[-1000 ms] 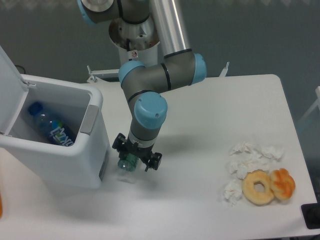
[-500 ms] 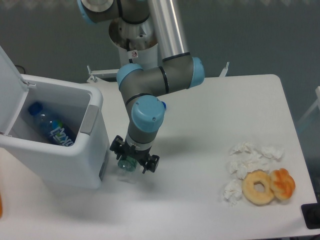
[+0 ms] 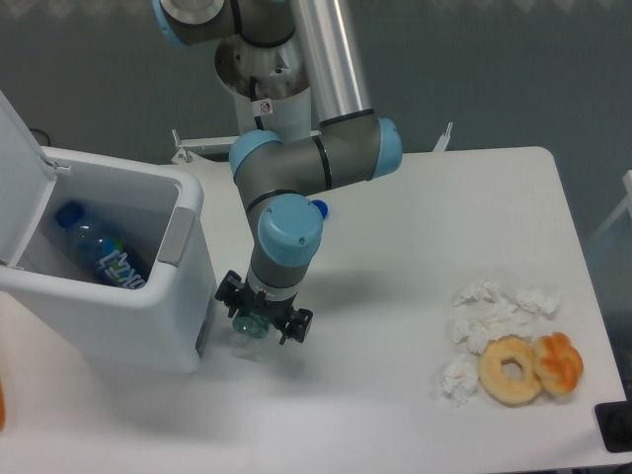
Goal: Pick up the plastic bottle
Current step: 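Descend further and close the gripper around the bottle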
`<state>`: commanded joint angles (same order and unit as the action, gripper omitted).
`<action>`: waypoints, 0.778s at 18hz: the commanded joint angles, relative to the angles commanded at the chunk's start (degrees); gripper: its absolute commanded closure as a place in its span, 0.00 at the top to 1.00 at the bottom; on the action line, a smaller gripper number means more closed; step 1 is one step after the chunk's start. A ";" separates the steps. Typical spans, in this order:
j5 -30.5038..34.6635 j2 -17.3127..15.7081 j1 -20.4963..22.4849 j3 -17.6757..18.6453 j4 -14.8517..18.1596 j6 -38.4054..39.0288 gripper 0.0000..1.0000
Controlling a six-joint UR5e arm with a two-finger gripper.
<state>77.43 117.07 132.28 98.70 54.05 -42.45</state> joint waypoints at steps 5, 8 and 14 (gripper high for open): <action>0.09 0.26 0.00 -0.61 0.00 0.79 1.00; 0.09 0.53 0.00 -0.79 0.00 1.31 0.89; 0.18 0.79 -0.26 -1.14 0.00 2.11 0.70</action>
<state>77.61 117.86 132.01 97.56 54.05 -40.34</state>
